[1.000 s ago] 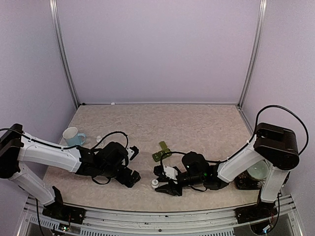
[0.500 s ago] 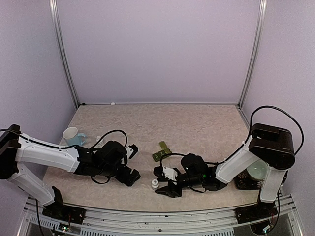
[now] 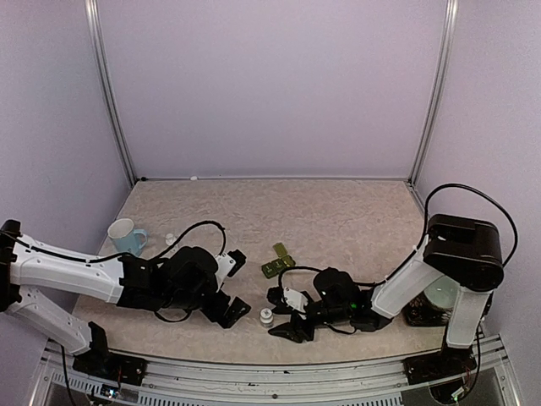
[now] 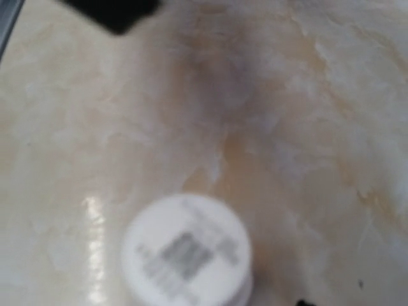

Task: Sort the pills into containers
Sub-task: Pick up the pill bottle from the center of the board.

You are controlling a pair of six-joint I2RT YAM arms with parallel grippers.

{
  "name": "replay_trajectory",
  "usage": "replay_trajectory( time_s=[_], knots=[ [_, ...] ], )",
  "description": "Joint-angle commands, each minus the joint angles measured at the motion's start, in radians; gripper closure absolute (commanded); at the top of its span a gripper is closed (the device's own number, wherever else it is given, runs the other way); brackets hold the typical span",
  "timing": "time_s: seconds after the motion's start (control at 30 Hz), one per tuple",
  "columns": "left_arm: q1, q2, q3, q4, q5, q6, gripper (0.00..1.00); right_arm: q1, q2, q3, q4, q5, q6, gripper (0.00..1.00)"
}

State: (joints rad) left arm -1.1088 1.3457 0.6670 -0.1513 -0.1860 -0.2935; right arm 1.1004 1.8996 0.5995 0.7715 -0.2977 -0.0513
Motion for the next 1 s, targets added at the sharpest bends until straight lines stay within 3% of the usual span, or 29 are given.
replay_trajectory(
  time_s=[0.0,0.17,0.4,0.77,0.97],
  knots=[
    [-0.051,-0.013,0.073,0.0,-0.006,0.049,0.01,0.005,-0.089,-0.052,0.021,-0.021,0.073,0.39],
    [-0.082,0.061,0.194,-0.085,0.034,0.109,0.01,0.007,-0.191,-0.132,0.013,-0.003,0.149,0.38],
    [-0.098,0.245,0.373,-0.272,0.061,0.193,0.01,0.01,-0.399,-0.223,-0.128,0.096,0.211,0.38],
    [-0.092,0.408,0.491,-0.368,0.109,0.233,0.06,0.012,-0.759,-0.34,-0.303,0.224,0.274,0.39],
    [-0.076,0.463,0.526,-0.388,0.157,0.251,0.13,0.012,-0.872,-0.339,-0.382,0.256,0.25,0.39]
  ],
)
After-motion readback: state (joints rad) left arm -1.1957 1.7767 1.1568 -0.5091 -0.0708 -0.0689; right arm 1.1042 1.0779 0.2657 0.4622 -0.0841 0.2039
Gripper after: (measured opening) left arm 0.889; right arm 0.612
